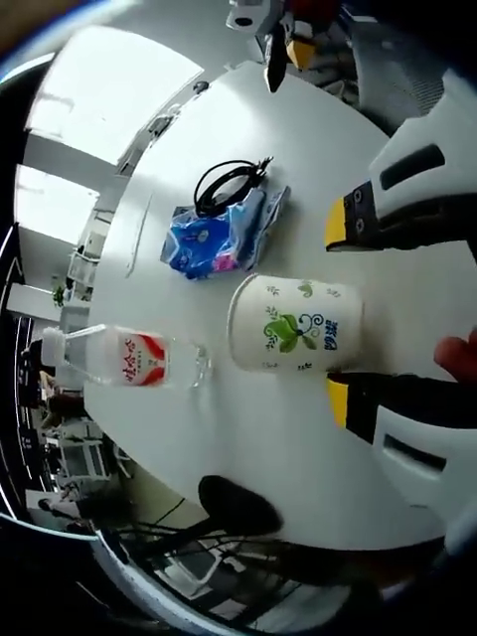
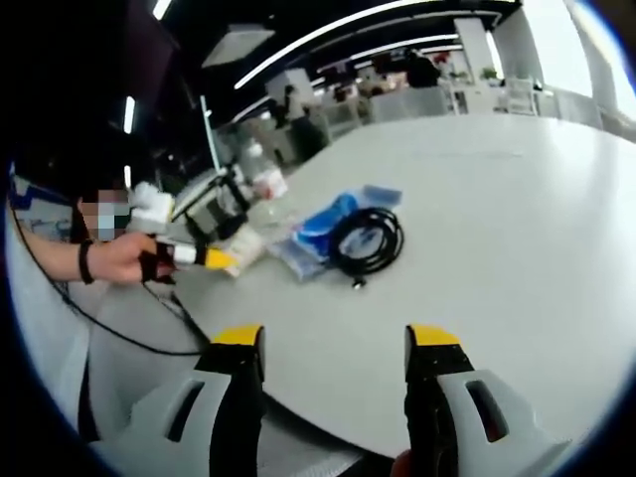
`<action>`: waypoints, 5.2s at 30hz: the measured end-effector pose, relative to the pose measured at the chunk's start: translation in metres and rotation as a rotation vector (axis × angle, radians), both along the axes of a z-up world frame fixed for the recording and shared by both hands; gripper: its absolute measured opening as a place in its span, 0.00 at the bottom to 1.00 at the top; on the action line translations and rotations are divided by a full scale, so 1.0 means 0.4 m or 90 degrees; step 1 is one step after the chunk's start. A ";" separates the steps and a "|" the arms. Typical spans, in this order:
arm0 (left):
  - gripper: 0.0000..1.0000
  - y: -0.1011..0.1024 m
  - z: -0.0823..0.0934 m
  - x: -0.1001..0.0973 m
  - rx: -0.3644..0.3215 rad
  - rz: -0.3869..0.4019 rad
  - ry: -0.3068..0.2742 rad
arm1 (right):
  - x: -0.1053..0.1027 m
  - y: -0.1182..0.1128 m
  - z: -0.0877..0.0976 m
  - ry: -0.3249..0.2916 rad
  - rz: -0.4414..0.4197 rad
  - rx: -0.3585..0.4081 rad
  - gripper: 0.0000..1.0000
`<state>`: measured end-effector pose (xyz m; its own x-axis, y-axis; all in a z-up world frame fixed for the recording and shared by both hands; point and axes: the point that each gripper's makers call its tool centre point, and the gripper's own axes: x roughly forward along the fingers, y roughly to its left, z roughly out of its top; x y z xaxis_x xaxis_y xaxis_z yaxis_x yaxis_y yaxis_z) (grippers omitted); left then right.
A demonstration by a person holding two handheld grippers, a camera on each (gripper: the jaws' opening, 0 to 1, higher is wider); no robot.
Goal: Arrange the tabletop items into an orderly group along one side of the table until the central work area is clear of visible clutter.
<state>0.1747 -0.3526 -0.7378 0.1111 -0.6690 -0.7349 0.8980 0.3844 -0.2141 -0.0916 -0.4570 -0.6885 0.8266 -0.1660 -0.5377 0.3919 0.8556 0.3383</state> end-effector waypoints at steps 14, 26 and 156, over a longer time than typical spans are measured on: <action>0.50 -0.042 -0.038 0.023 0.052 -0.015 0.015 | -0.028 -0.001 0.010 -0.007 -0.018 -0.004 0.55; 0.41 -0.057 -0.015 0.002 0.026 -0.072 -0.018 | -0.026 0.000 0.016 -0.009 -0.014 -0.005 0.55; 0.44 0.007 0.134 -0.134 -0.129 -0.129 -0.090 | 0.140 0.079 0.088 -0.110 0.091 0.089 0.00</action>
<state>0.1209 -0.3497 -0.6842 0.0520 -0.8195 -0.5707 0.9785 0.1561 -0.1350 -0.0355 -0.4252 -0.6532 0.9181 0.0252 -0.3954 0.1961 0.8382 0.5089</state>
